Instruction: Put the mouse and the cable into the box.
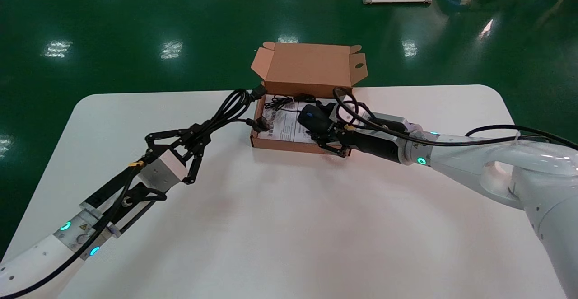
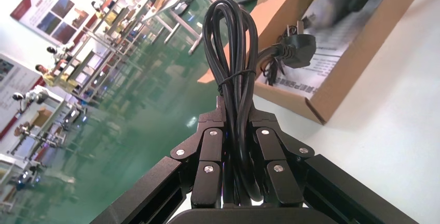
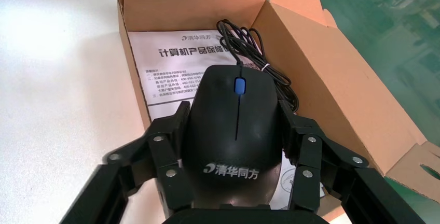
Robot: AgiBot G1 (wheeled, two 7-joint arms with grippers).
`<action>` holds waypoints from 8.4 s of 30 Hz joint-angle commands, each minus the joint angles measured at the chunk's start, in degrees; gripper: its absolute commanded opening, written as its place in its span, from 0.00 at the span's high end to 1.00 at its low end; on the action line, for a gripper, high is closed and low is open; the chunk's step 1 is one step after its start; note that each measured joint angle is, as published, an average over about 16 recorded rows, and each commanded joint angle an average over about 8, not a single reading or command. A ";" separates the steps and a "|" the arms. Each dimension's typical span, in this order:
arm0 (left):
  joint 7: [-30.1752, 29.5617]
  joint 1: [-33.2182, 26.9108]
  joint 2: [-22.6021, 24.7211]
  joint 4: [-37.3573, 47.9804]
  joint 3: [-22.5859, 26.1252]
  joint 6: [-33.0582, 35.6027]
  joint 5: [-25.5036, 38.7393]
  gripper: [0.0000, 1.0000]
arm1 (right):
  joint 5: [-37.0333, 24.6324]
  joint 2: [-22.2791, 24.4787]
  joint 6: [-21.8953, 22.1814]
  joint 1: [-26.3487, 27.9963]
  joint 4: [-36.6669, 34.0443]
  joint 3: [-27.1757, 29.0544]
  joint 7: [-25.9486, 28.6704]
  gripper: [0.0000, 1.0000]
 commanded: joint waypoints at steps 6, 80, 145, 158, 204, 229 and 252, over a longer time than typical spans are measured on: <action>2.41 -4.52 1.29 3.48 1.62 2.08 1.32 1.00 | 0.25 0.16 -0.39 0.35 -0.54 0.16 -0.48 0.00; 3.04 -37.83 12.27 51.69 16.41 21.99 -14.73 0.00 | 15.79 9.92 0.96 0.56 4.85 9.89 -2.45 0.00; -59.76 -24.20 -25.29 -1.35 12.82 51.03 -19.76 0.00 | 29.55 40.90 -30.36 -26.78 72.94 8.32 55.51 0.00; -59.56 -24.29 -25.03 -0.92 12.83 50.76 -19.76 0.00 | 29.25 40.44 -29.84 -26.34 71.90 8.33 55.02 0.00; -59.44 -24.38 -24.88 -0.68 12.86 50.61 -19.68 0.00 | 29.05 40.16 -29.54 -26.08 71.32 8.35 54.69 0.00; -59.44 -24.38 -24.88 -0.68 12.86 50.61 -19.66 0.00 | 29.06 40.16 -29.53 -26.08 71.30 8.35 54.70 0.00; -59.44 -24.38 -24.88 -0.68 12.86 50.61 -19.66 0.00 | 29.06 40.16 -29.53 -26.08 71.30 8.35 54.70 0.00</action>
